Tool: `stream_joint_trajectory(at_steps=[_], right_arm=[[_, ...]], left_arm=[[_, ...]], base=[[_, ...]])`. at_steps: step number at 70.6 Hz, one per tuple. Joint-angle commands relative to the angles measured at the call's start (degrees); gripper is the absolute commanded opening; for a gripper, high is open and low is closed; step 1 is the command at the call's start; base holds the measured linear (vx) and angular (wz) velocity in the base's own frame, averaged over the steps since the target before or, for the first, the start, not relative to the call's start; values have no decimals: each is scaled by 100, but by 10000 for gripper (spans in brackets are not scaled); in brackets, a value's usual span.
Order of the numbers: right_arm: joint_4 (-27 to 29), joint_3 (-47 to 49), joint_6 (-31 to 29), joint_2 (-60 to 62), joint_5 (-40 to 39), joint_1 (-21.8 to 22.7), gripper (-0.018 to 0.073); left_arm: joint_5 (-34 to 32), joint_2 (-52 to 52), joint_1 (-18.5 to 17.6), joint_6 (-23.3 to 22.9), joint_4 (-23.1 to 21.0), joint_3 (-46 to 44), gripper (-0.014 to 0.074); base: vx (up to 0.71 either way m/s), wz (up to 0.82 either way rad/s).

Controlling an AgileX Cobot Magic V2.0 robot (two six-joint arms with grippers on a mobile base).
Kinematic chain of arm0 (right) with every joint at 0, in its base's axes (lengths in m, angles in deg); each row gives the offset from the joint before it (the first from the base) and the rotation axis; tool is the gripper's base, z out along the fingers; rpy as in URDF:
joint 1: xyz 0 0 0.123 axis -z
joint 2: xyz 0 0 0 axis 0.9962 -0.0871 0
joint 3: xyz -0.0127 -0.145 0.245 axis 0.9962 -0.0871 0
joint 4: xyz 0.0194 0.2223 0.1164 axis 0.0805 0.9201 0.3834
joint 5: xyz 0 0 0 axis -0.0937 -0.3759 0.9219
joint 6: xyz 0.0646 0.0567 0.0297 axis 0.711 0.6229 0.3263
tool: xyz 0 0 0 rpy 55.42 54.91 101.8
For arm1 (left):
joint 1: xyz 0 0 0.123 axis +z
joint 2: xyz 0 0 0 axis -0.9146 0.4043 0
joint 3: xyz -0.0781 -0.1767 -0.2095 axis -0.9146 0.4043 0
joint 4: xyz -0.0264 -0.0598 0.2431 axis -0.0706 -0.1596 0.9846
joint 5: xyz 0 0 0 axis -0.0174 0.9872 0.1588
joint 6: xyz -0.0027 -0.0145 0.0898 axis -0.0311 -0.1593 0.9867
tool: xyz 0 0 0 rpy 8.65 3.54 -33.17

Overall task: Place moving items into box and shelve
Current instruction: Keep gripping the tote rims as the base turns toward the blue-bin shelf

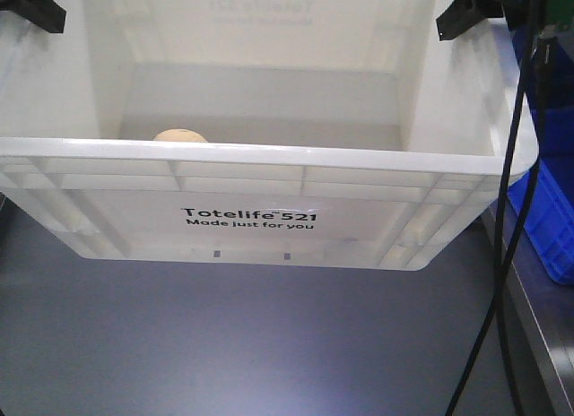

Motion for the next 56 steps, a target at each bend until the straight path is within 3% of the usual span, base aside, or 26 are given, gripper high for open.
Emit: stream_joint_trajectory(at_steps=[1,56], right_arm=[[206,266,-199,307,-114,-12,-12],[206,266,-199,307,-114,-12,-12]], left_arm=[[-456,-280,-23,7,-67,-252,-17],[-456,-280,-23,7,-67,-252,-17]], base=[[42,-18],[41,-6]])
